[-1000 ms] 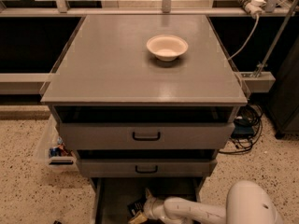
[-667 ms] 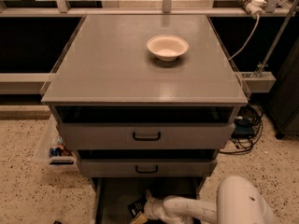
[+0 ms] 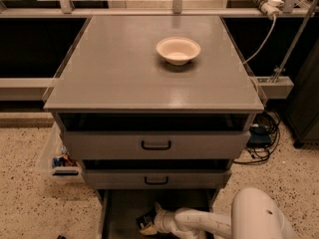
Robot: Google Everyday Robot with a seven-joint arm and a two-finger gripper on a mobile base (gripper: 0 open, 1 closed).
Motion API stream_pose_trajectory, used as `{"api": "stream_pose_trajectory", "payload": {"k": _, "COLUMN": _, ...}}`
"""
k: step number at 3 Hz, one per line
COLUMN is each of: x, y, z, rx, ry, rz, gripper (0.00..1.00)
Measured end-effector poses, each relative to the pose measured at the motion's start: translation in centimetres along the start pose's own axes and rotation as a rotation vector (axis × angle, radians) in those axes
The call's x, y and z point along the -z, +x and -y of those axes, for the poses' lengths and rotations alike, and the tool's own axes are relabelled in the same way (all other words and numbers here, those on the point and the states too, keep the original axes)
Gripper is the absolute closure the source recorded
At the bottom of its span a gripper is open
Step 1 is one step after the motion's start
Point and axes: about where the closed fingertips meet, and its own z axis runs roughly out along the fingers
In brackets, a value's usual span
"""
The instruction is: Pick rxbar chocolate from bottom drawer and place on counter
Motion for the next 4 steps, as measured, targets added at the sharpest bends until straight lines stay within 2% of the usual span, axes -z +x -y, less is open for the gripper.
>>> {"api": "stream_pose_trajectory", "payload": {"k": 2, "x": 0.00, "y": 0.00, "z": 0.00, "rx": 0.000, "ry": 0.000, "rz": 0.000, "gripper": 0.90}}
{"api": "stream_pose_trajectory", "payload": {"k": 3, "x": 0.00, "y": 0.00, "z": 0.00, "rx": 0.000, "ry": 0.000, "rz": 0.000, "gripper": 1.00}}
{"api": "stream_pose_trajectory", "payload": {"k": 4, "x": 0.04, "y": -0.05, "z": -0.01, "rx": 0.000, "ry": 0.000, "rz": 0.000, "gripper": 1.00}}
